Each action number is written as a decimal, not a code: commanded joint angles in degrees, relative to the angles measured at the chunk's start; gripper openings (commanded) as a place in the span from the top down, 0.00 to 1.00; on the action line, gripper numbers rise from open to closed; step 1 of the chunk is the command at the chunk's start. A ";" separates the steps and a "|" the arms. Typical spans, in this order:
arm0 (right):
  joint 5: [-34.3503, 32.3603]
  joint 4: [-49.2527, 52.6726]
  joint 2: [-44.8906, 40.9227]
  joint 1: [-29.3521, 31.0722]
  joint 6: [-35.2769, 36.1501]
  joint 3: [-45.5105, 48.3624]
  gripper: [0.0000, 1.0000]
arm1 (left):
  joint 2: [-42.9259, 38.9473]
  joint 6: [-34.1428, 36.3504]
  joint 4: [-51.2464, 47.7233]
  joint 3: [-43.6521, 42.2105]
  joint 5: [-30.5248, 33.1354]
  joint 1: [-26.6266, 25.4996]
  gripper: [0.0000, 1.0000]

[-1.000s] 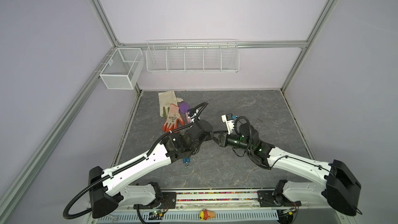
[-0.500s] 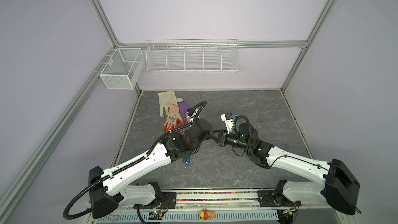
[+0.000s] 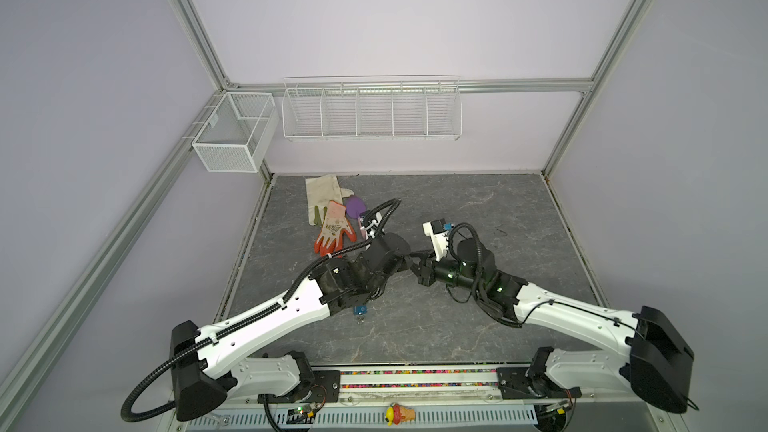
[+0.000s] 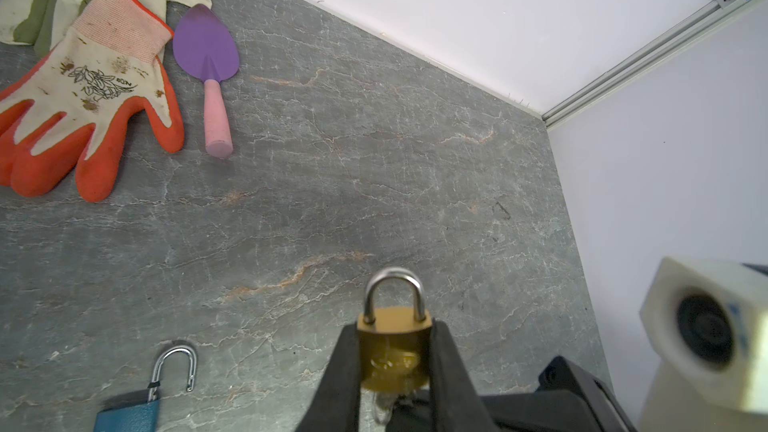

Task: Unlock with the key
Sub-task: 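Open the right gripper to release the key and draw the right arm back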

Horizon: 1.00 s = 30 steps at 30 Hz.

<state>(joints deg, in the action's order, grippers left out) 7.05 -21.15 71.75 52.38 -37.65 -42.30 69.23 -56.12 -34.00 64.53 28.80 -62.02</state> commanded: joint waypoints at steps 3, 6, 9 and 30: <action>-7.68 -17.65 -2.04 -0.34 0.16 -0.55 0.94 | -0.16 -2.40 -4.01 -1.37 -12.43 -3.24 1.00; -4.45 -16.00 -1.27 -0.10 0.10 -2.58 0.94 | 0.27 -1.95 -3.88 -0.79 -12.08 -3.28 1.00; -4.35 -17.34 -1.81 0.23 0.27 -1.44 0.94 | 0.97 -1.54 -3.64 -0.10 -12.43 -3.23 1.00; -0.21 2.01 -7.89 0.62 0.85 3.60 0.76 | -0.70 0.15 5.72 1.04 0.23 -2.20 1.00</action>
<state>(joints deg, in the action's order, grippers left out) 5.65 -19.90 66.02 52.93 -36.93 -40.14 69.41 -55.90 -31.16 65.71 29.39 -64.07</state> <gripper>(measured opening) 0.212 0.210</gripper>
